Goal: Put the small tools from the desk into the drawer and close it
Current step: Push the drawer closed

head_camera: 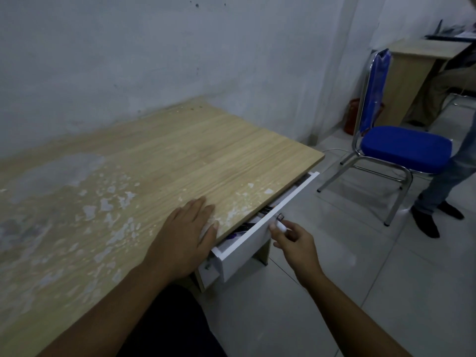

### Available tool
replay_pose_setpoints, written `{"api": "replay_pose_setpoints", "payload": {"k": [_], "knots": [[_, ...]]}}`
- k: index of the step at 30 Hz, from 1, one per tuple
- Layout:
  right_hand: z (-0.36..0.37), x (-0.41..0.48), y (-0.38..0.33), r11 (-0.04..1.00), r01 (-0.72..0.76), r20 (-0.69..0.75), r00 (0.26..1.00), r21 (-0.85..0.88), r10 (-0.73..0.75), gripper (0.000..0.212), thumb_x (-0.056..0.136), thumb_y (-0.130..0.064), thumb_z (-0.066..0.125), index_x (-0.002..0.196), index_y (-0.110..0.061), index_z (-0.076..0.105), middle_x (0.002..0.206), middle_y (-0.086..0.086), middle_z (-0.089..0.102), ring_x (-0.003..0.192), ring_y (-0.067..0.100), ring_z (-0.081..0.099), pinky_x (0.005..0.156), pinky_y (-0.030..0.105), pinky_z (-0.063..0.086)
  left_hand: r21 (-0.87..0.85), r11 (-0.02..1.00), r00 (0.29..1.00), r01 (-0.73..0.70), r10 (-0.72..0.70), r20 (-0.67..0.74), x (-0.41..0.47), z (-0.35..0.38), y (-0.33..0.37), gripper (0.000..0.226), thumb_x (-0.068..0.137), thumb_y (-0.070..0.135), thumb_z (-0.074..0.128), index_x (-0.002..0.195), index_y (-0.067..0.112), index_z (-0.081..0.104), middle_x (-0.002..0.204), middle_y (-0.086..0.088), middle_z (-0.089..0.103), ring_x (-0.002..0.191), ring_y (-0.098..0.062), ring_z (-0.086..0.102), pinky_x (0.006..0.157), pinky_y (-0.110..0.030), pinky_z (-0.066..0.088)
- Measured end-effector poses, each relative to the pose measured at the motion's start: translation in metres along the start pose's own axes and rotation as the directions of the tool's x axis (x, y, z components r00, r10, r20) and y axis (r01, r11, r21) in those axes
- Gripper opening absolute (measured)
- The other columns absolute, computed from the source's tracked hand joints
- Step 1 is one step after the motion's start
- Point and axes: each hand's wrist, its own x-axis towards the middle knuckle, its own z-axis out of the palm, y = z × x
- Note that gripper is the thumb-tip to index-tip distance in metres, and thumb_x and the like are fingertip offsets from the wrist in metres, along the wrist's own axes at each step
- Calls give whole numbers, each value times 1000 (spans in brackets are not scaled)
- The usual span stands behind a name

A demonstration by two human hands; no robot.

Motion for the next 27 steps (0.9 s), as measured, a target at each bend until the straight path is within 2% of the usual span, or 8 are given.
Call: {"api": "replay_pose_setpoints", "payload": {"k": [5, 7, 9, 12, 15, 18, 21, 27], "knots": [[16, 19, -2, 989, -77, 9, 997, 127, 76, 37, 86, -16, 68, 121, -12, 56, 116, 10, 64, 101, 18, 64, 73, 22, 57, 10, 1000, 1000, -4, 4, 0, 0, 0, -1, 53, 97, 45, 26, 146, 23, 27, 159, -1, 20, 145, -15, 16, 119, -35, 11], [24, 23, -1, 967, -120, -7, 992, 227, 124, 46, 85, -12, 69, 125, -6, 49, 122, 15, 59, 107, 25, 62, 80, 31, 57, 12, 1000, 1000, -7, 7, 2, 0, 1, -1, 55, 96, 47, 22, 146, 23, 27, 159, 0, 20, 145, -14, 15, 119, -34, 10], [32, 25, 1, 946, -143, -21, 988, 290, 155, 40, 84, -9, 70, 118, -9, 51, 119, 14, 61, 108, 25, 62, 86, 38, 55, 18, 1000, 1000, -5, 5, -4, 0, 2, -2, 59, 94, 50, 18, 146, 24, 27, 159, 0, 21, 145, -14, 16, 119, -34, 11], [44, 23, 6, 939, -150, -12, 987, 308, 161, 33, 85, 2, 64, 102, -24, 54, 107, 2, 66, 101, 14, 66, 89, 35, 53, 31, 999, 1000, -7, 7, -22, -1, 3, -2, 62, 92, 53, 15, 146, 24, 28, 158, 0, 22, 145, -14, 17, 120, -34, 13], [55, 24, 10, 937, -169, 35, 985, 306, 166, 43, 86, 8, 57, 111, -26, 50, 108, -4, 65, 101, 8, 65, 87, 30, 51, 25, 1000, 999, -8, 9, -32, 0, 5, -3, 60, 93, 51, 19, 145, 25, 29, 158, 1, 23, 145, -12, 16, 118, -33, 11], [60, 29, 7, 941, -189, 90, 981, 282, 171, 51, 84, 6, 58, 128, -18, 45, 118, 5, 65, 109, 19, 63, 96, 40, 50, 25, 1000, 999, -8, 9, -40, 1, 5, -3, 58, 93, 51, 21, 145, 25, 29, 158, 2, 22, 145, -11, 16, 118, -32, 11], [63, 37, 6, 954, -207, 132, 974, 217, 182, 55, 81, 1, 62, 129, -18, 45, 116, 8, 69, 108, 24, 64, 98, 46, 49, 21, 1000, 999, -10, 11, -52, 1, 4, -2, 58, 93, 51, 22, 143, 25, 32, 157, 2, 25, 144, -11, 18, 117, -32, 13], [60, 49, 6, 932, -311, 239, 935, 188, 263, 46, 86, 0, 56, 129, -12, 44, 121, 13, 61, 106, 24, 61, 84, 35, 52, 2, 1000, 997, -14, 14, -77, 3, 1, -1, 55, 92, 50, 27, 140, 25, 39, 154, 2, 34, 141, -12, 26, 115, -32, 17]]}}
